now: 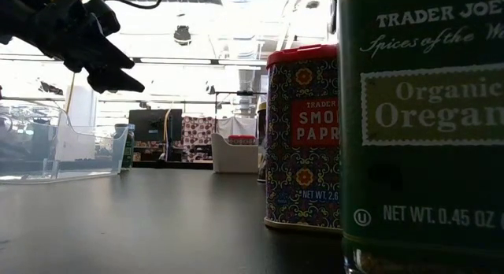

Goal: Sort spices by type
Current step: Put the right red seasoning can into the white bin

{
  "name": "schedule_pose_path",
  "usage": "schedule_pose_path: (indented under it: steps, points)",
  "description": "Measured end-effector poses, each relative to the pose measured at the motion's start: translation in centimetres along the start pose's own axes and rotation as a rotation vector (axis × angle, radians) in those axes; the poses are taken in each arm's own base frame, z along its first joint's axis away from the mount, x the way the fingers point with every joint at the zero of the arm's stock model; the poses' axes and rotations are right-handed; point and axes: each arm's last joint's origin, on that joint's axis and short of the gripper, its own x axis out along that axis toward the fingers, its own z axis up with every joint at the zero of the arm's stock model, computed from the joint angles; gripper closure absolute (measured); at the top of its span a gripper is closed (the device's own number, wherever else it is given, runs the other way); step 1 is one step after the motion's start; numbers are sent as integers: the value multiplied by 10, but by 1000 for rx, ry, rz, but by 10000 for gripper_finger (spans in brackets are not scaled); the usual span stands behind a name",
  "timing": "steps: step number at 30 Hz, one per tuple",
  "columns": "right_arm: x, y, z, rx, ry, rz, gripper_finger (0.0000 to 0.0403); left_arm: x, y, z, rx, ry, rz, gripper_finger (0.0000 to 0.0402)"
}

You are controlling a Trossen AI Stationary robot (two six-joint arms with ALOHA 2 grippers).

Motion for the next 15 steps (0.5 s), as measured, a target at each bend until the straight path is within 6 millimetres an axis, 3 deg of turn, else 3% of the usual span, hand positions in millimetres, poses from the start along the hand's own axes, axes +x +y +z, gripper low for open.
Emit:
schedule_pose_path:
  steps: [8,15]
  points:
    - [-9,-8,-42,196,150,-174,77,0,0,0,0,-1,0,72]
    - [-15,-5,-60,247,184,-233,77,0,0,0,0,-1,0,72]
